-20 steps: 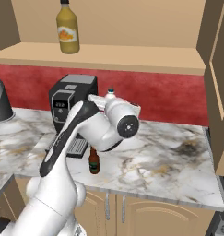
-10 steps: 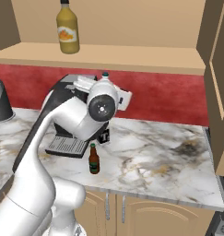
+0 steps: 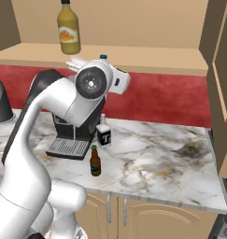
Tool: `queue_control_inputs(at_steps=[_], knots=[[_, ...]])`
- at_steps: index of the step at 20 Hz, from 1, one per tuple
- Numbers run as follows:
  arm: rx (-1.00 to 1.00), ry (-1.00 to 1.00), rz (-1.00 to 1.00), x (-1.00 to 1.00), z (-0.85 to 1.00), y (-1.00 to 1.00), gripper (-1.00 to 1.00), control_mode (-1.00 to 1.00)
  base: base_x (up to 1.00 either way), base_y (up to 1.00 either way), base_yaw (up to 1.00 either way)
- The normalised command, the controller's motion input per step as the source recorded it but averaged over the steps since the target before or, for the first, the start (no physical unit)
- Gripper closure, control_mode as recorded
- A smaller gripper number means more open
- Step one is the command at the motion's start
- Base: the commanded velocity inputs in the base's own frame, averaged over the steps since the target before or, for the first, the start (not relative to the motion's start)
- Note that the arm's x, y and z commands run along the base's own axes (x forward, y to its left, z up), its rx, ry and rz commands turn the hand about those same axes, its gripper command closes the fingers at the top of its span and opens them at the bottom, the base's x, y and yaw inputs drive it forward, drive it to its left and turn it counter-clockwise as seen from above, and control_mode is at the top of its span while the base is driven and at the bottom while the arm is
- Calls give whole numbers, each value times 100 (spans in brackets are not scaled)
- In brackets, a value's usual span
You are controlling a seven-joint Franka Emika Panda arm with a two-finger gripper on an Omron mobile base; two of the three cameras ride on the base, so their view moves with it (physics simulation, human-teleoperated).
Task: Sort all alcoholic drinks to one cabinet, and non-alcoholic drinks to the other.
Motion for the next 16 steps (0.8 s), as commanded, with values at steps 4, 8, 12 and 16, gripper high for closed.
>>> queue_control_inputs(at_steps=[4,8,12,16], knots=[[0,-5,0,18,29,19,100,-100,0,0,0],[0,-13,0,21,29,20,100,-100,0,0,0],[0,-13,0,14,35,16,100,-100,0,0,0],[0,-10,0,23,23,20,100,-100,0,0,0]])
